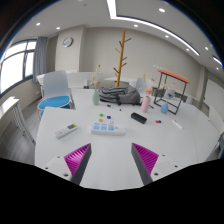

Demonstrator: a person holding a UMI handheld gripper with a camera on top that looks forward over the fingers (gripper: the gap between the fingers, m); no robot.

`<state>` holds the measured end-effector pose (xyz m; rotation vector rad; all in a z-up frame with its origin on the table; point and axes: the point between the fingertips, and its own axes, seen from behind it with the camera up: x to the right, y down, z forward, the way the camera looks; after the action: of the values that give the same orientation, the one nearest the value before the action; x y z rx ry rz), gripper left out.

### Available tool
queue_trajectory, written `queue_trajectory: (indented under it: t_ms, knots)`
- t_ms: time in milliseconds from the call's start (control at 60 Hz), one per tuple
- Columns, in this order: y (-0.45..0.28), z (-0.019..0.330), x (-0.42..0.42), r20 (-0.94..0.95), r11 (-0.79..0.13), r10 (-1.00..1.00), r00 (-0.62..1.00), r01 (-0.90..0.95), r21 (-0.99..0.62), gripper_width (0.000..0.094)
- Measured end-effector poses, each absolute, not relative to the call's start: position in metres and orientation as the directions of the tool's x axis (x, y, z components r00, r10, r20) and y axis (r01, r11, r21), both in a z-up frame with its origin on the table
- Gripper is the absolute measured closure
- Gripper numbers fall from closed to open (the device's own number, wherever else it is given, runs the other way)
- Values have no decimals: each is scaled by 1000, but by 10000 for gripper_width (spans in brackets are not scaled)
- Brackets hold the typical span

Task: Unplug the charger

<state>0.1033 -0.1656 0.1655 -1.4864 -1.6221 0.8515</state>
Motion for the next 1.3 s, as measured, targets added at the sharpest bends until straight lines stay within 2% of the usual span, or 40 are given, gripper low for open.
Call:
queue_trajectory:
  t_ms: [333, 633, 800, 1067, 1117, 1167, 1250, 1300]
  knots:
    - [-178, 127, 45, 84, 90, 996, -33, 467, -880, 83]
    - [-172, 62, -76, 73, 87, 996, -50, 434, -896, 85]
    - [-167, 29, -146, 26, 37, 999, -31, 439, -898, 82]
    - [-165, 4, -223, 23, 44, 998, -53, 447, -893, 81]
    - [-167, 2, -227, 17, 42, 998, -60, 450, -892, 82]
    - [-171, 2, -229, 1, 35, 997, -74, 449, -893, 122]
    - [-170, 3, -228, 29, 70, 994, -102, 425, -903, 120]
    - [-170, 1, -227, 13, 56, 995, -104, 423, -905, 127]
